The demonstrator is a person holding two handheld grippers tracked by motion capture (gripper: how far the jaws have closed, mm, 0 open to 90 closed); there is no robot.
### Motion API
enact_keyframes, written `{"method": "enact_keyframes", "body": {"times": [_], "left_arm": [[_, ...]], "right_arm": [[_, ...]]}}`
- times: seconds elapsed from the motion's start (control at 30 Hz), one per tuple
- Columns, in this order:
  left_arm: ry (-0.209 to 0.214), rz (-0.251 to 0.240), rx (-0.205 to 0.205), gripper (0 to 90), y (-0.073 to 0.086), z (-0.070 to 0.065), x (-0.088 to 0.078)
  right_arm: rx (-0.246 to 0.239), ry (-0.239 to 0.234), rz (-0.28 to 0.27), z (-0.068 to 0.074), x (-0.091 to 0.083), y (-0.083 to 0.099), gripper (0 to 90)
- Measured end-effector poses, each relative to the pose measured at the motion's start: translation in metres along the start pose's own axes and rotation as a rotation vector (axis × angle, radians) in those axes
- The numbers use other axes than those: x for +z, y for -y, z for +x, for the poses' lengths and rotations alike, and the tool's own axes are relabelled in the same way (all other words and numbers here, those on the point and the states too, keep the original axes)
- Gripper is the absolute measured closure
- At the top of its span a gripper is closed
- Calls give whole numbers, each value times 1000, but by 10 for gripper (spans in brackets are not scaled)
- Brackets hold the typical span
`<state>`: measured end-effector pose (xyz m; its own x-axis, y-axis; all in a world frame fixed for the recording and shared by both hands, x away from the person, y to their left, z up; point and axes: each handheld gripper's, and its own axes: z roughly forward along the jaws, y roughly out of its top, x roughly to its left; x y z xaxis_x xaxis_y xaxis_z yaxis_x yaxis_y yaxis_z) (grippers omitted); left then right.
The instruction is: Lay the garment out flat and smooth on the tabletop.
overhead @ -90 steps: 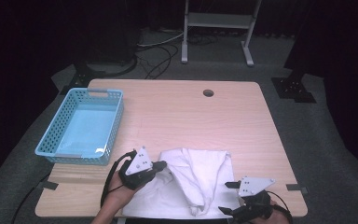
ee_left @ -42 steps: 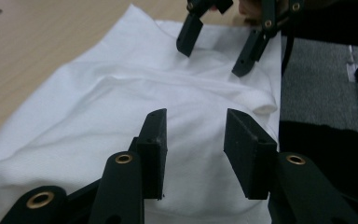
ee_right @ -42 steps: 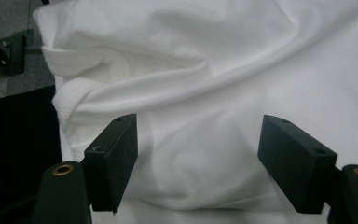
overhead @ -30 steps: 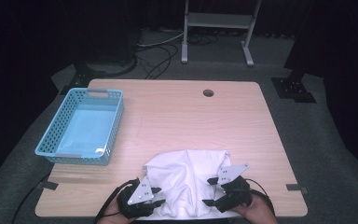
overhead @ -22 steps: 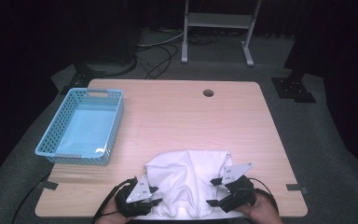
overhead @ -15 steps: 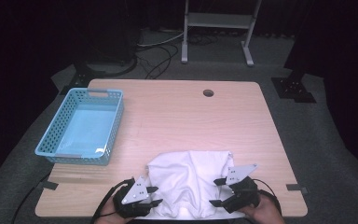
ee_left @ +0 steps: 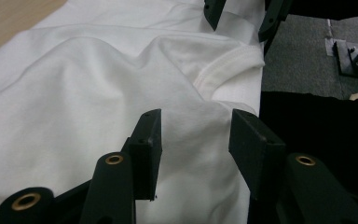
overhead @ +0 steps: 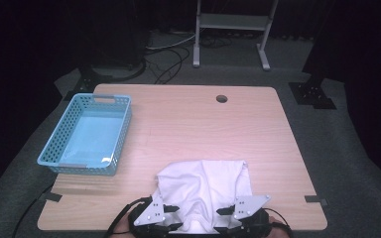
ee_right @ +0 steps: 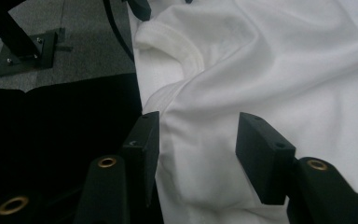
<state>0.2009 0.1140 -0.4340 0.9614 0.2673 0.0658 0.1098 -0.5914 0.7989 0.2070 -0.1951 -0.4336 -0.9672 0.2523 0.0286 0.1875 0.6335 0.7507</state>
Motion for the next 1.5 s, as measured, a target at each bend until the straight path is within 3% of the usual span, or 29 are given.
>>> {"method": "enact_keyframes", "body": {"times": [0.17, 0.33, 0.47, 0.73, 0.87, 0.93, 1.03, 1.17, 1.23, 1.4, 1.5], "left_arm": [[2, 56, 0, 605, 2, -1, 5], [10, 66, -21, 724, 2, -1, 4], [8, 65, -11, 803, 2, -4, 4], [2, 25, -11, 855, 3, -2, -3], [6, 27, -15, 829, 4, -2, -2], [4, 34, -23, 689, 3, -2, -1], [-3, 39, -31, 591, 0, -3, 2], [-9, 61, -34, 545, -1, -3, 8], [-13, 64, -29, 592, -2, -4, 9], [-1, 67, -25, 824, -1, -6, 11], [-1, 58, -33, 875, -1, -5, 9]], "right_arm": [[25, -10, 25, 0, 8, 1, 611], [52, -31, 37, -2, 7, -1, 751], [75, -37, 36, -4, 7, -1, 795], [99, -32, -4, -5, -2, 1, 867], [102, -18, -3, -5, -4, 2, 878], [104, -14, -7, -6, -6, 2, 879], [107, -11, -10, -7, -6, 2, 879], [105, -16, -10, -8, -6, 2, 879], [105, -20, -10, -9, -5, 1, 879], [103, -32, 1, -9, 0, 3, 880], [105, -37, -11, -9, 0, 4, 881]]}}
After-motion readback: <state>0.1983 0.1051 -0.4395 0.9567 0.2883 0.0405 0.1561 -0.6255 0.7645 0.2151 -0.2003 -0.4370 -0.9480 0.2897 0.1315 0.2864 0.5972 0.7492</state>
